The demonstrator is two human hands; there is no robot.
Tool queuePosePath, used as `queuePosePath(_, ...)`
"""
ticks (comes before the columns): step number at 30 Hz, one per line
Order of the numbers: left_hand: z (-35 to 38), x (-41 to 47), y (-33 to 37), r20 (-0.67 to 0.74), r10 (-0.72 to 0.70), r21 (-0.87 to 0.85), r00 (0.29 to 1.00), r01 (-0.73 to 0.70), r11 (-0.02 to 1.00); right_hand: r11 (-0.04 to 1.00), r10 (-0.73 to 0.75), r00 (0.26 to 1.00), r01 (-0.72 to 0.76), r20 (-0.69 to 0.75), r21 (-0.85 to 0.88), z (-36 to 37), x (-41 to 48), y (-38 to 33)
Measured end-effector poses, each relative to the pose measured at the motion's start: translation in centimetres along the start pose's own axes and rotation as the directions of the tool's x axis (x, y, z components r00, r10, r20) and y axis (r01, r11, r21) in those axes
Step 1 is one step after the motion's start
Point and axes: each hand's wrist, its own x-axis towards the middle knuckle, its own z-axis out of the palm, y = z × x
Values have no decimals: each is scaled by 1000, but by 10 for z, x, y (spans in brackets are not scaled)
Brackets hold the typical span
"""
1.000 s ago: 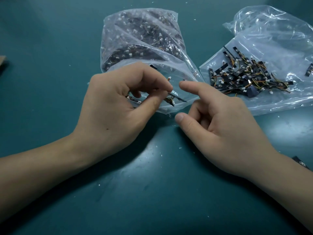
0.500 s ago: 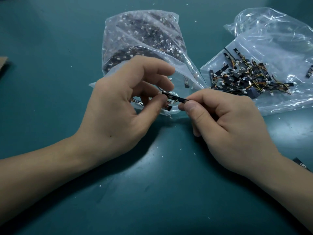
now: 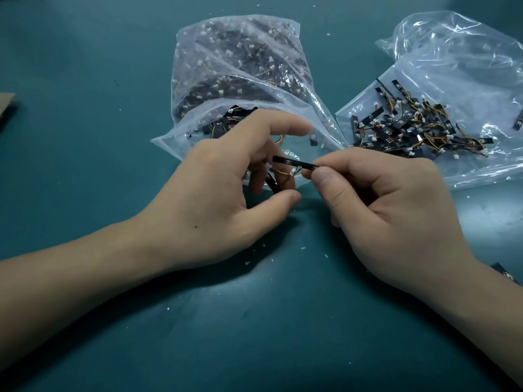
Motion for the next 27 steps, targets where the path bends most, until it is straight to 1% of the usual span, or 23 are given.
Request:
queuePosePath(6,0,0,-2,-123,-65,-12,990,64,998,995,68,997,-65,-31,81,0,-1,-2)
queuePosePath(8,1,0,-2,-134,-55,17,989,58,998,994,80,996,-78,-28,80,1,-1,-3)
queuePosePath(11,0,0,-3,-141,-9,107,990,24,994,992,97,995,-96,-7,84,0,1,-3)
queuePosePath(15,0,1,-6,-148,-7,138,989,28,990,982,105,994,-109,35,153,-2,1,-4)
queuePosePath(17,0,1,-5,-170,-11,127,985,33,991,981,92,995,-95,27,171,-3,1,-5)
queuePosePath(21,-2,1,-4,-269,-50,10,962,54,998,988,107,993,-112,50,103,-3,2,-5)
queuePosePath(23,-2,1,-3,-296,-74,-29,952,68,997,988,121,992,-124,37,87,-2,2,-5)
queuePosePath(27,-2,0,-1,-334,-40,-40,942,28,999,988,141,990,-139,-19,60,0,1,-3)
